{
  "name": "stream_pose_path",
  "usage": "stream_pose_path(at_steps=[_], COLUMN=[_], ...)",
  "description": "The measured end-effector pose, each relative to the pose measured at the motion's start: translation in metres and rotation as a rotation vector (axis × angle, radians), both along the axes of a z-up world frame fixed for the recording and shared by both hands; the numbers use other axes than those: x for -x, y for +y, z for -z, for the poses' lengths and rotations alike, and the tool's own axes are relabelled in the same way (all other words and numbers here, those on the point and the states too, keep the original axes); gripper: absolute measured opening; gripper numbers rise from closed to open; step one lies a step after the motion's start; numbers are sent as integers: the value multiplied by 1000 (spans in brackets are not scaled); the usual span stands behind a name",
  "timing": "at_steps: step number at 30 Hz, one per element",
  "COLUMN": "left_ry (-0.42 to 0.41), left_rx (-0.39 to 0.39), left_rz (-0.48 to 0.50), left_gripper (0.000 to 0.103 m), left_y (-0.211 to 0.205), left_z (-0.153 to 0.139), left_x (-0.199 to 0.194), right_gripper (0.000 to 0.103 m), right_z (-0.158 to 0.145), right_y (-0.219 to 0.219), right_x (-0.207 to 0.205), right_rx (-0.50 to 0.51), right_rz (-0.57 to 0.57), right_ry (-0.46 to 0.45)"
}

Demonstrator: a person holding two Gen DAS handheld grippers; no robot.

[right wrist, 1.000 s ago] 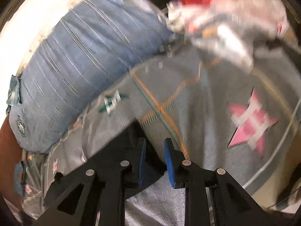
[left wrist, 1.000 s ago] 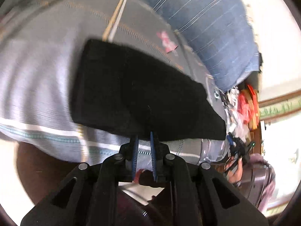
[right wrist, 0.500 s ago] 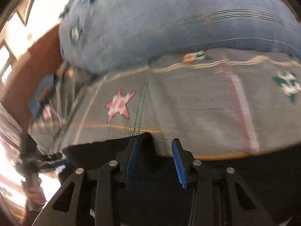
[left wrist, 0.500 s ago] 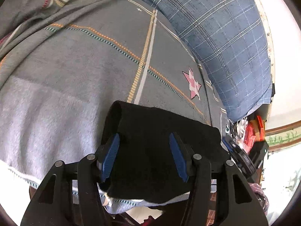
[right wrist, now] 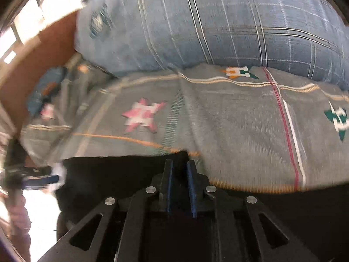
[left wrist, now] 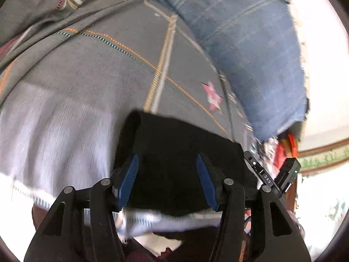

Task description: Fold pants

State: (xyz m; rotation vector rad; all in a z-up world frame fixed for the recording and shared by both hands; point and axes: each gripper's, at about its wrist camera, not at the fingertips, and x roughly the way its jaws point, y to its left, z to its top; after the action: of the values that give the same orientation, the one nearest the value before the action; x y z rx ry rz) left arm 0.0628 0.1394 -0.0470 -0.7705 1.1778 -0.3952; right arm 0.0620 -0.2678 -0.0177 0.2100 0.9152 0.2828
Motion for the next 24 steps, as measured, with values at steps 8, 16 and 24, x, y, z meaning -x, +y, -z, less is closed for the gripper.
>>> stream_pose_path(at_steps=[8, 16, 24], left_ry=[14, 152, -95], left_rx=[117, -81, -231], left_rz=[81, 98, 353], left_gripper=[56, 37, 44], left_y=[-18, -48, -72], left_z=[11, 38, -28], left_x=[51, 23, 57], right_gripper=[24, 0, 6], right_z=[25, 60, 31], right_y=[-21, -28, -127], right_x=[84, 79, 131], right_rx=[-293, -306, -372], right_rz=[-7, 103, 423], right_ry=[173, 194, 24])
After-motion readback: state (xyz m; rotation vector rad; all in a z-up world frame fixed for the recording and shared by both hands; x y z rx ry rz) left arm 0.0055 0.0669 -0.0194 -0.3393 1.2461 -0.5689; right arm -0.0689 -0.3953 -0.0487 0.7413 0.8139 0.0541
